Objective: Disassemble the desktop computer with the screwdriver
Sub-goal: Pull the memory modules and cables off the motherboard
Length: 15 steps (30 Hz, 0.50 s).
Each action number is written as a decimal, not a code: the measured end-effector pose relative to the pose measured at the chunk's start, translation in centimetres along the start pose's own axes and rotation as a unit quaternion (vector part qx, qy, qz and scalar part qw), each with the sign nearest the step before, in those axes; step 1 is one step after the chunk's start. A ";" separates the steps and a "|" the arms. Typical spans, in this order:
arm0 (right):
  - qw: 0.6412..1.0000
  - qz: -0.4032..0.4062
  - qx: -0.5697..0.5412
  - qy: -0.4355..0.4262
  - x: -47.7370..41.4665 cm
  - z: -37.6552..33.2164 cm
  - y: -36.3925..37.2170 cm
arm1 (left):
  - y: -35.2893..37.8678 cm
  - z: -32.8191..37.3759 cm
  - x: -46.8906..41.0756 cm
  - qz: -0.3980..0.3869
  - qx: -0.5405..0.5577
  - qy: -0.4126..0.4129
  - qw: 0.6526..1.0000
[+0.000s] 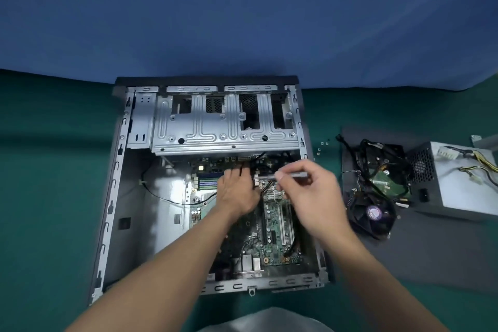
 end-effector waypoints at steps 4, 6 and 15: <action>0.998 0.061 -0.006 -0.013 0.0 0.0 1.7 | -0.3 0.0 0.6 0.011 0.072 0.040 0.997; 0.994 0.095 -0.047 -0.016 -0.2 0.1 1.1 | 0.4 0.3 1.2 -0.010 0.085 0.062 0.994; 0.970 0.085 0.229 0.001 -3.8 1.0 3.6 | 1.1 0.4 2.4 0.055 0.064 0.078 0.993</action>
Point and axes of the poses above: each hand's wrist, its own x-axis away from the middle knuckle, its own y-axis out of the palm, z = x × y, the point moved 9 cm from there along -x, towards the middle knuckle, and after that the axes turned 14 degrees about -z, right-handed, at the moved point
